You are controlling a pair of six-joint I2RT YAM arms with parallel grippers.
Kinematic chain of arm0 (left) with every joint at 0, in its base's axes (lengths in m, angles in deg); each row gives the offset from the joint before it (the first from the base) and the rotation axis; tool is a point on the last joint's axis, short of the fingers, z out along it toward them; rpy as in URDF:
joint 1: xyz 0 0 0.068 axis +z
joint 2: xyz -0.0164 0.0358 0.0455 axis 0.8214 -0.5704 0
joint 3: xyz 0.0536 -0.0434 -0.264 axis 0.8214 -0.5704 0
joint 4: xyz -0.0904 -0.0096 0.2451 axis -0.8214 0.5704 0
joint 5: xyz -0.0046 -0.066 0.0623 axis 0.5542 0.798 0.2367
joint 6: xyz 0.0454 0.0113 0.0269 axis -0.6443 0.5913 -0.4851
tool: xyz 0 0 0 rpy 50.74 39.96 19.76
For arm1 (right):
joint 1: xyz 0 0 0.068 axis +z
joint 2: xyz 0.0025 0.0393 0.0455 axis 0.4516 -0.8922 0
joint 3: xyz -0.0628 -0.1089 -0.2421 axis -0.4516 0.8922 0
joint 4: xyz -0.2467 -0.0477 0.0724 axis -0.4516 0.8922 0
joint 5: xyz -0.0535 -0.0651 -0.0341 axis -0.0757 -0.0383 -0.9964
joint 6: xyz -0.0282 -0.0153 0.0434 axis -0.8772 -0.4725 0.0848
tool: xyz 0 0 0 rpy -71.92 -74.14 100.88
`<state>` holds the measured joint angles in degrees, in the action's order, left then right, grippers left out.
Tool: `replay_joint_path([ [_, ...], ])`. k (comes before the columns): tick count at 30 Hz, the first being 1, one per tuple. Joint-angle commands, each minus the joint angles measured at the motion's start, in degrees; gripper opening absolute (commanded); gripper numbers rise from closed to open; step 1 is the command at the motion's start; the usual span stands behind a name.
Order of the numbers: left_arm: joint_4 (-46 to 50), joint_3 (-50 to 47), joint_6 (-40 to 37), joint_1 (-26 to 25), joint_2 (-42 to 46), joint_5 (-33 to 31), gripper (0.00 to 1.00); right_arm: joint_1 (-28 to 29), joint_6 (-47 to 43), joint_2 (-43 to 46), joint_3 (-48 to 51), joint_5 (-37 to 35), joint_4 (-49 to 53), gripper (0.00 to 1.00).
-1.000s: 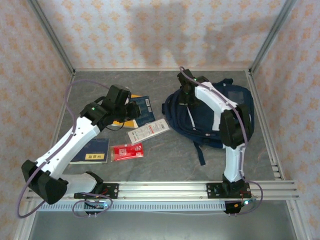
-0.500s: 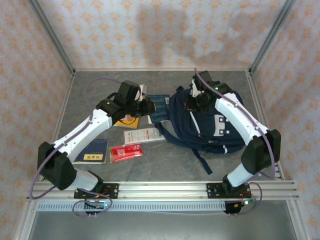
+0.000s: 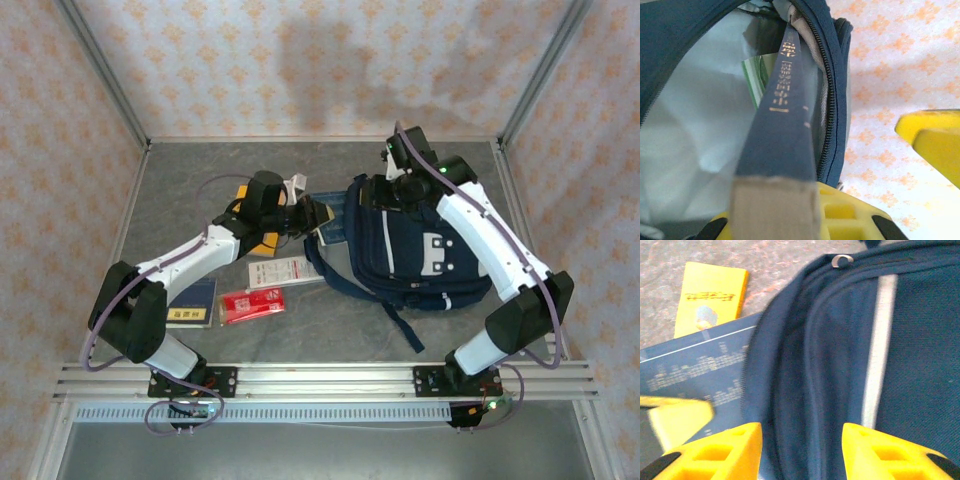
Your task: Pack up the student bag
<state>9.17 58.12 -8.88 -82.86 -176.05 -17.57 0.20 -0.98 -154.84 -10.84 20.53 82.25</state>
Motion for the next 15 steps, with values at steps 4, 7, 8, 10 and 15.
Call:
replay_joint_path([
  [4, -15.8, -1.2, 5.1, -0.2, 2.7, 4.4, 0.0, 6.0, 4.4, -1.3, -1.6, -3.2, 5.6, 0.5],
  [7, -16.0, -1.1, 5.4, -0.4, 2.8, 4.5, 0.0, 6.7, 5.5, -2.9, -1.1, -4.5, 4.9, 0.5],
  [8, -16.4, -1.2, 5.7, -0.4, 2.8, 4.5, 0.0, 6.9, 5.7, -3.3, -1.2, -5.0, 4.8, 0.5],
  [10, -16.5, -1.0, 5.9, -0.5, 2.9, 4.4, 0.0, 7.0, 6.0, -4.6, -1.7, -6.0, 4.9, 0.5],
  [15, -16.5, -0.4, 5.9, -1.4, 2.8, 4.3, 0.0, 7.1, 5.5, -8.1, -3.6, -9.0, 5.5, 0.49],
])
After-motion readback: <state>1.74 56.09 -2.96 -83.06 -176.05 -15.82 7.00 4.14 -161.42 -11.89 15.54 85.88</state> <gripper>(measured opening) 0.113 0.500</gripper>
